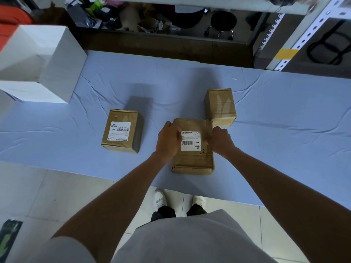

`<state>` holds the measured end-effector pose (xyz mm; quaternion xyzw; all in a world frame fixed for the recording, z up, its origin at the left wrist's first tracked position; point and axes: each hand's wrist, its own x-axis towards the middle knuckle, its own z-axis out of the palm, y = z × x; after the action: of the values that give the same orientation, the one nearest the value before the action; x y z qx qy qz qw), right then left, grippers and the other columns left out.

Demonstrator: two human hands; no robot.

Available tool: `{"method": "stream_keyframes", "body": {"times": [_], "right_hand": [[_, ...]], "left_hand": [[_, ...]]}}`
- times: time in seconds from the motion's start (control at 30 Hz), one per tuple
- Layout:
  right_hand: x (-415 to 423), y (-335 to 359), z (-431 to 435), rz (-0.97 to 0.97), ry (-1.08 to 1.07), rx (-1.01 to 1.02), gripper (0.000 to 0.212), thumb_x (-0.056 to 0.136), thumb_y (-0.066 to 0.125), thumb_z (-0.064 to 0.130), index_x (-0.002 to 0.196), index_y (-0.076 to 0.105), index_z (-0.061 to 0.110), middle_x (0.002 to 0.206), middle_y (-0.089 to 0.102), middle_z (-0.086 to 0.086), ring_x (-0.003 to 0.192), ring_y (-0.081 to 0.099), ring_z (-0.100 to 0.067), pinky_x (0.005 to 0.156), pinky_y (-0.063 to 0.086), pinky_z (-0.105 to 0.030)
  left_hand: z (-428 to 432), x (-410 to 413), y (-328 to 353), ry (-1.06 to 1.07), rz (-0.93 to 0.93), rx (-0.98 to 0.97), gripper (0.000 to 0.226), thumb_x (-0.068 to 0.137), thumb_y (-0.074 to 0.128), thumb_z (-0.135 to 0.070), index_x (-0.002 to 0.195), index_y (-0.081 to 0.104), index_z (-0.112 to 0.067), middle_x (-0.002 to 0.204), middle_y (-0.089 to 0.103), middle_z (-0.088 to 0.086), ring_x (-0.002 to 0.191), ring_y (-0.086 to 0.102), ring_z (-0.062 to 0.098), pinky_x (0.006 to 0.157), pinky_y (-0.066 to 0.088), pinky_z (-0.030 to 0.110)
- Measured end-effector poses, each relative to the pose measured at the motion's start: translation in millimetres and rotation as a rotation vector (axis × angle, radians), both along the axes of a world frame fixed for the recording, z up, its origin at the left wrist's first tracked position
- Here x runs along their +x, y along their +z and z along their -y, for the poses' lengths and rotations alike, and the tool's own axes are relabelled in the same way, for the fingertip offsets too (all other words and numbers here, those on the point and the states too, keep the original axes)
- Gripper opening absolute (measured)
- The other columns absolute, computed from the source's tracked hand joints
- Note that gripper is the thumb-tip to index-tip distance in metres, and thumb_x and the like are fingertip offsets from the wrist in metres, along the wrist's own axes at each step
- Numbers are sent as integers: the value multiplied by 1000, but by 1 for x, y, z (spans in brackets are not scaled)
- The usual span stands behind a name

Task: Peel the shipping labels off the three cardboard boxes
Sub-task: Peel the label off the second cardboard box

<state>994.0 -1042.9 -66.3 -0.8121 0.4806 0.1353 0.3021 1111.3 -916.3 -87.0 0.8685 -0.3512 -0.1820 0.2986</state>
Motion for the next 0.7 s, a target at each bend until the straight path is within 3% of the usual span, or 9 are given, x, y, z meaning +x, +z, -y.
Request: {"method": "stream_keyframes", "body": {"times": [0.1,0.17,0.27,0.43,0.53,0.6,0.7], "right_hand": [[-2,0,1,11,-9,17,34,85,66,16,66,38,11,82,51,-9,77,52,-25,64,40,-30],[-4,0,2,44,-26,30,24,84,68,18,80,50,4,87,53,-10,79,53,-24,66,43,-32],[-7,-2,3,81,-41,33,29,82,70,19,98,56,-1,89,53,-10,80,54,-24,68,46,-32],[-4,-3,1,40,-1,12,27,86,65,15,72,43,8,85,52,-11,80,56,-27,64,44,-32],[-7,-3,2,34,10,35,21,83,68,14,84,48,6,91,55,-12,82,58,-26,56,42,-26],[-15,-4,4,56,14,94,35,76,76,19,100,54,4,99,59,-12,84,58,-24,62,45,-27],[-30,-9,6,111,16,157,70,70,82,27,128,50,7,112,61,-11,98,59,-23,77,45,-29]], "left_hand": [[1,-2,2,-24,19,7,9,92,55,-10,92,59,-3,100,54,13,87,62,26,67,53,27],[2,-3,4,-34,33,23,10,93,54,-11,94,59,-2,102,54,15,90,61,28,73,56,36],[3,-4,5,-25,59,47,13,94,52,-14,92,59,-3,100,54,14,89,60,28,74,55,39],[7,-4,6,-17,90,92,20,95,49,-18,84,59,-4,94,53,10,81,58,23,65,52,31],[9,-2,6,-23,92,127,22,95,47,-17,83,60,-4,93,53,9,80,58,22,64,52,29],[10,-1,6,-26,91,138,22,95,47,-17,83,60,-4,93,53,10,80,59,22,66,53,30],[11,0,6,-30,91,146,22,96,46,-16,83,59,-4,94,53,9,81,59,23,70,55,33]]}}
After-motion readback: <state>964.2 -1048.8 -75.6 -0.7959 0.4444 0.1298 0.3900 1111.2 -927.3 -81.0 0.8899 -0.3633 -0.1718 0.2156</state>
